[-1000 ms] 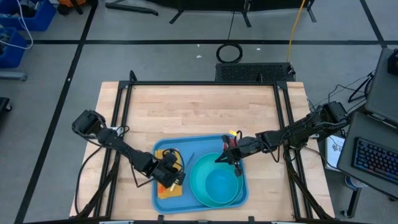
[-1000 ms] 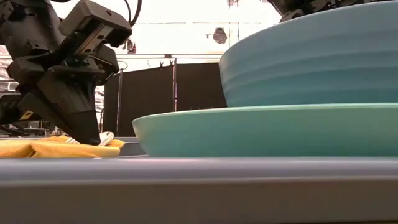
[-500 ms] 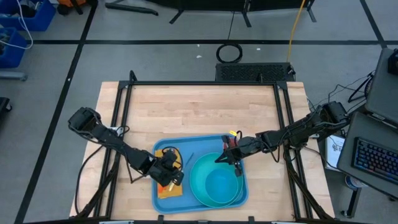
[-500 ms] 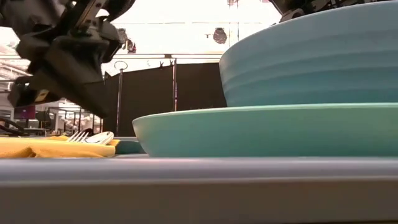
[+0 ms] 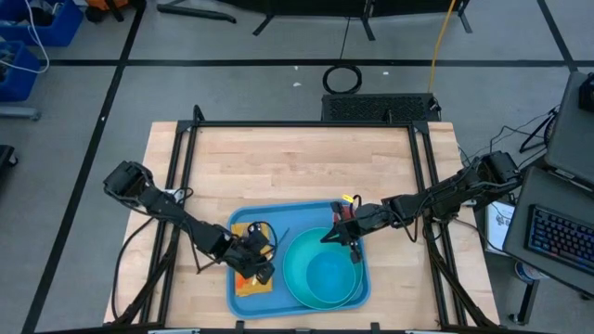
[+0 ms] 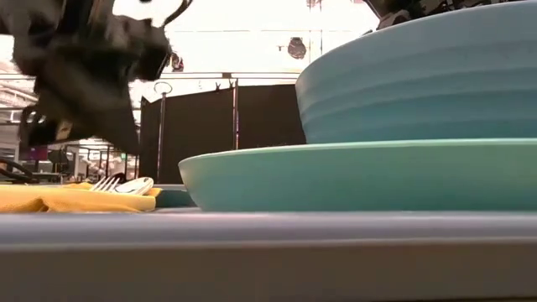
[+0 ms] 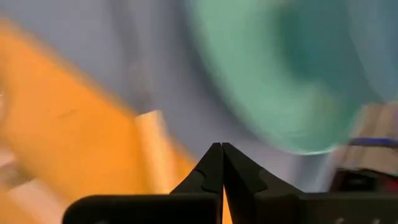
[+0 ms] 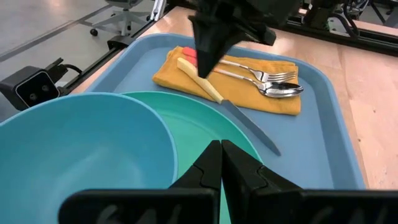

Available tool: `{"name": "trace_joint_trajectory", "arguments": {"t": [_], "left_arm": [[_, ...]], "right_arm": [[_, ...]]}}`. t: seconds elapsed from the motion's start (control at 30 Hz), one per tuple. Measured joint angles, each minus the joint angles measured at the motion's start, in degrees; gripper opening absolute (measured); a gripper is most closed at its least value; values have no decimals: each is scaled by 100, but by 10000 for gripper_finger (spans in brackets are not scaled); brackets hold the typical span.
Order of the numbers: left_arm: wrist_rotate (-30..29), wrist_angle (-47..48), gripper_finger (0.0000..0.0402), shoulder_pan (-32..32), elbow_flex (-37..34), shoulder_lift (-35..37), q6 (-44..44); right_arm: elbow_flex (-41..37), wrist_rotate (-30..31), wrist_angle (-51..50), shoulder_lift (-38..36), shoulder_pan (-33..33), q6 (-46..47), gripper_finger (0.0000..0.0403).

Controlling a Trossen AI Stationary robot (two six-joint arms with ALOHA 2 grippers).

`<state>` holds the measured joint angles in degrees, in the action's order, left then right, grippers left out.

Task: Set up tray
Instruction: Adjust the white table knife on the top of the yellow table napkin

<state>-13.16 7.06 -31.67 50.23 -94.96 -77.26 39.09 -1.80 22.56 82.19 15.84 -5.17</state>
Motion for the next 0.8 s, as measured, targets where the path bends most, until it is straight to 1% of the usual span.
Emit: {"name": "trace_joint_trajectory", "arguments": {"t": [0.03,0.13,0.27,0.6,0.63,0.73,0.8], "left_arm": [[134,131,3,48,-13,-23,-26],[673,36,3,205,-14,-189,87],[823,-268,3,417,-3,-347,340],[815,-103,2,627,-9,-365,386],[741,-36,2,655,-8,-403,304],[224,565,2,626,-8,-420,-297],[292,856,2,598,-6,-420,-576]], "right_arm": [[0,0,3,0,0,12,0],[0,0,-11,0,0,41,0],[0,0,-19,0,0,42,0],[0,1,-36,0,0,50,0],[0,2,-37,0,0,70,0],[0,2,-46,0,0,103,0],[0,2,-61,0,0,103,0]]}}
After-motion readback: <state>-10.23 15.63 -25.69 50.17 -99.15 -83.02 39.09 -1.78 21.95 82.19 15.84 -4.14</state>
